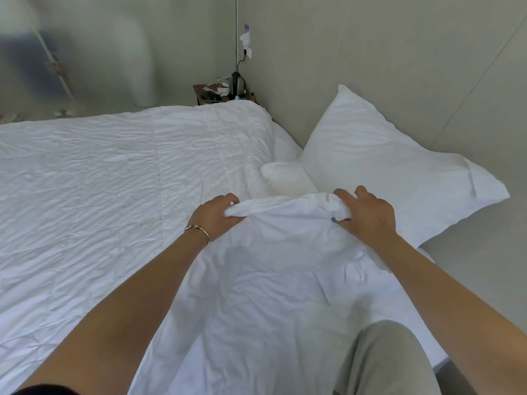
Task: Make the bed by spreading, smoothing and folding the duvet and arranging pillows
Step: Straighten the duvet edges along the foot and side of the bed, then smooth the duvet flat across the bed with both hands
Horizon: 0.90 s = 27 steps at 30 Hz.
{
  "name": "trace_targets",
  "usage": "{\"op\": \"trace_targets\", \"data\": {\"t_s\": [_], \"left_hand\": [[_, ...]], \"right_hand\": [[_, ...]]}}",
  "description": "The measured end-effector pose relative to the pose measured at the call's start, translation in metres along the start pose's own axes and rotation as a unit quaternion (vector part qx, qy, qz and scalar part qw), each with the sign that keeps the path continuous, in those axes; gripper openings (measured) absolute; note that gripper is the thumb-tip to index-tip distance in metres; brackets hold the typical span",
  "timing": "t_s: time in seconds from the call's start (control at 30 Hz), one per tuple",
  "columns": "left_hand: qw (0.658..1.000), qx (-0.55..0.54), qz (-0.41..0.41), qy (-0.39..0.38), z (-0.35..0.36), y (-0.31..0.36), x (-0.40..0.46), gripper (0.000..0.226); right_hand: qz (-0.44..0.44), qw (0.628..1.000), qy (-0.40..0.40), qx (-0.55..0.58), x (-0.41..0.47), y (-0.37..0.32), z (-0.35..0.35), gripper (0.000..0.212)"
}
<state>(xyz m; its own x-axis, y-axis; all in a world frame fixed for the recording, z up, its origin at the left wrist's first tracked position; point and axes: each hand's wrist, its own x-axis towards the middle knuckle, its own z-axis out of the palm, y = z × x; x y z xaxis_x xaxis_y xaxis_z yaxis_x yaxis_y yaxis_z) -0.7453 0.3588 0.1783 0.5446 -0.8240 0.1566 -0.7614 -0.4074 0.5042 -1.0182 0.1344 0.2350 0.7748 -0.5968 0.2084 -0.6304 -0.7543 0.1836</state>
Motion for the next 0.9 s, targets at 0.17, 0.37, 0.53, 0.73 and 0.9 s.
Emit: {"op": "trace_targets", "data": {"t_s": [0.17,0.37,0.53,0.73,0.9], "left_hand": [[0.973,0.200,0.110,-0.036,-0.017,-0.001,0.028,0.055],[0.948,0.297,0.108,-0.027,-0.070,0.028,0.137,0.053],[0.963,0.266,0.032,-0.030,-0.044,-0.015,0.231,0.052],[0.964,0.245,-0.092,-0.048,0.046,-0.146,0.346,0.047],[0.957,0.224,-0.156,-0.104,0.125,-0.215,0.375,0.050]], "right_hand": [[-0.003,0.997,0.080,-0.016,0.045,0.030,-0.001,0.053],[0.084,0.989,0.122,0.003,0.165,0.052,-0.018,0.038],[0.109,0.989,0.102,0.015,0.269,0.022,0.044,0.060],[0.041,0.993,0.109,0.033,0.417,-0.036,0.179,0.051],[-0.035,0.996,-0.075,0.016,0.476,-0.061,0.312,0.062]]}}
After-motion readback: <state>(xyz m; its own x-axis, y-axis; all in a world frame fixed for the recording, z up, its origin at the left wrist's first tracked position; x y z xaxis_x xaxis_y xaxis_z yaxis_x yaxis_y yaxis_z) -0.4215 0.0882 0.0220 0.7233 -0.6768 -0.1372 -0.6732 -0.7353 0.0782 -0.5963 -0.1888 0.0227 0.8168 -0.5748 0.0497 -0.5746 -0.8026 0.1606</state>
